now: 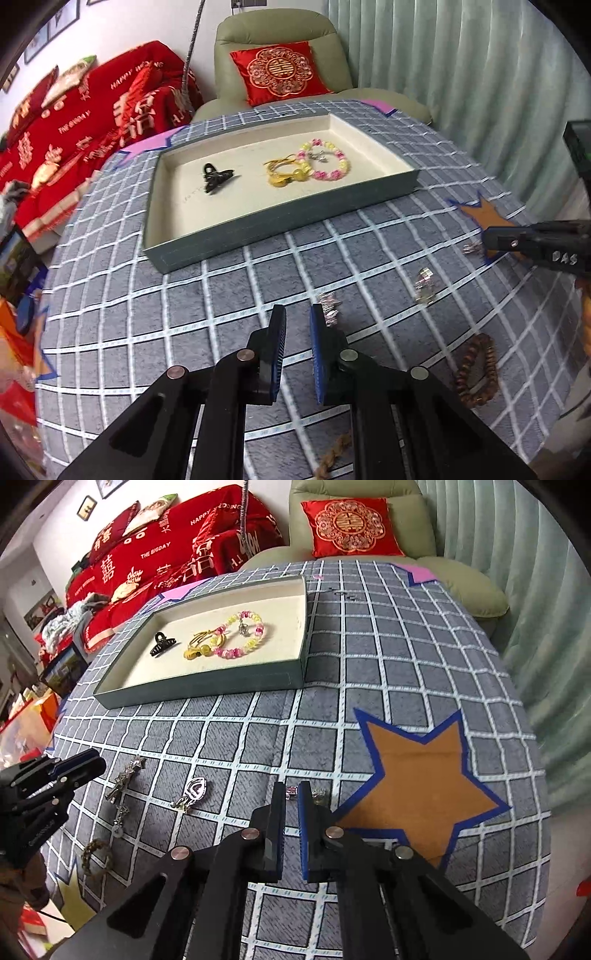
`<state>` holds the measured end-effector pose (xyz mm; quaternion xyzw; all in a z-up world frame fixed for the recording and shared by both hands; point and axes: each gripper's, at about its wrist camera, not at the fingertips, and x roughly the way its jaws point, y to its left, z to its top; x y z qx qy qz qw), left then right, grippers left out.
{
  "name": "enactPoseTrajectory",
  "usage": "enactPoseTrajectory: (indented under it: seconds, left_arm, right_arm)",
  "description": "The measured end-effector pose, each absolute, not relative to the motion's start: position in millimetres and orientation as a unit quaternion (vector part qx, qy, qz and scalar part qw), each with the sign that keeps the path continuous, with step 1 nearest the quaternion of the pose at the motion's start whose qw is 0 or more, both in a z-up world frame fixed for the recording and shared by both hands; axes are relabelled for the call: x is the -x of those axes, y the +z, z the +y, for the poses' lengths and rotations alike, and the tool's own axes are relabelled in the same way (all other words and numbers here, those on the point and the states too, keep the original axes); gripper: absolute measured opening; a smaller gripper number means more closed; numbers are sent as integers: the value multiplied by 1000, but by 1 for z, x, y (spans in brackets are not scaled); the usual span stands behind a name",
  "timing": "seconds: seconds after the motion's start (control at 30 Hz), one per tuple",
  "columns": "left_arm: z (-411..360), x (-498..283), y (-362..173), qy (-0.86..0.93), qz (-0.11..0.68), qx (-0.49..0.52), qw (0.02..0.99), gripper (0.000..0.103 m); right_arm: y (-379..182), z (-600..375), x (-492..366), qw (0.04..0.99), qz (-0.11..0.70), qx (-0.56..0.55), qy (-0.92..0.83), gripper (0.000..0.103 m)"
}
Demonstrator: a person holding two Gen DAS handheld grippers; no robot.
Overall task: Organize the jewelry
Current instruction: 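Grasp the silver star hairpin with the left tool while the right tool grasps a silver earring, then carry the star hairpin and silver earring into the cream tray with both tools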
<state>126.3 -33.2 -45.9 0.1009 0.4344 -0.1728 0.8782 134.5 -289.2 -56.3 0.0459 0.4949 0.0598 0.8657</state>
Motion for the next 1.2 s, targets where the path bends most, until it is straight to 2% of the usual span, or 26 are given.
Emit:
enactPoseTrajectory:
  seconds: [0.07, 0.13, 0.17, 0.2, 0.23, 0.27, 0.3, 0.6, 0.7, 0.77, 0.8, 0.83, 0.87, 0.9, 0.93, 0.97, 1.0, 1.07, 1.2]
  left_arm:
    - [-33, -126, -47, -158, 433, -110, 881, 24]
    - [-30, -126, -48, -156, 438, -104, 879, 24]
    - [-29, -127, -49, -155, 441, -99, 879, 24]
    - [-28, -128, -49, -153, 441, -97, 879, 24]
    - [-26, -129, -50, -148, 441, -95, 880, 42]
    - [-24, -129, -50, -143, 442, -93, 881, 67]
    - [-22, -129, -49, -133, 439, -90, 884, 103]
    - [-36, -130, -49, -143, 440, -115, 879, 103]
    - [-45, -135, -57, -157, 456, -128, 867, 87]
    - [-49, -137, -62, -161, 464, -130, 861, 86]
    - [-51, -138, -64, -164, 467, -130, 859, 81]
    - [-53, -138, -66, -166, 471, -131, 856, 71]
    - [-54, -138, -68, -168, 474, -130, 854, 69]
    - [-54, -138, -67, -171, 474, -125, 855, 67]
    - [-56, -138, -67, -175, 477, -121, 853, 60]
    - [-56, -138, -67, -180, 477, -119, 852, 53]
    - [-58, -137, -67, -185, 476, -118, 851, 42]
    - [-62, -134, -66, -188, 472, -128, 852, 27]
    - [-60, -131, -66, -188, 470, -115, 855, 26]
  right_arm:
    - [-60, -292, -135, 861, 500, -60, 62, 12]
    - [-64, -296, -135, 859, 505, -68, 54, 41]
    - [-65, -297, -133, 859, 505, -68, 51, 64]
    - [-65, -299, -132, 860, 503, -68, 49, 67]
    - [-64, -300, -129, 864, 498, -66, 47, 67]
    - [-64, -300, -128, 865, 497, -59, 46, 67]
    - [-64, -299, -127, 866, 496, -53, 43, 67]
    - [-75, -288, -134, 862, 504, -28, 41, 63]
    - [-80, -283, -140, 860, 507, -24, 40, 62]
    - [-80, -280, -143, 863, 504, -14, 34, 61]
    - [-81, -278, -144, 864, 503, -9, 31, 60]
    - [-81, -276, -145, 864, 502, -4, 28, 59]
    - [-82, -274, -145, 865, 501, 4, 24, 56]
    - [-82, -272, -144, 866, 499, 10, 20, 49]
    - [-82, -270, -144, 867, 497, 19, 16, 45]
    - [-82, -269, -143, 869, 495, 21, 18, 36]
    - [-81, -268, -142, 870, 493, 19, 19, 36]
    - [-81, -268, -141, 871, 491, 18, 17, 36]
    - [-77, -277, -136, 876, 482, -10, 17, 36]
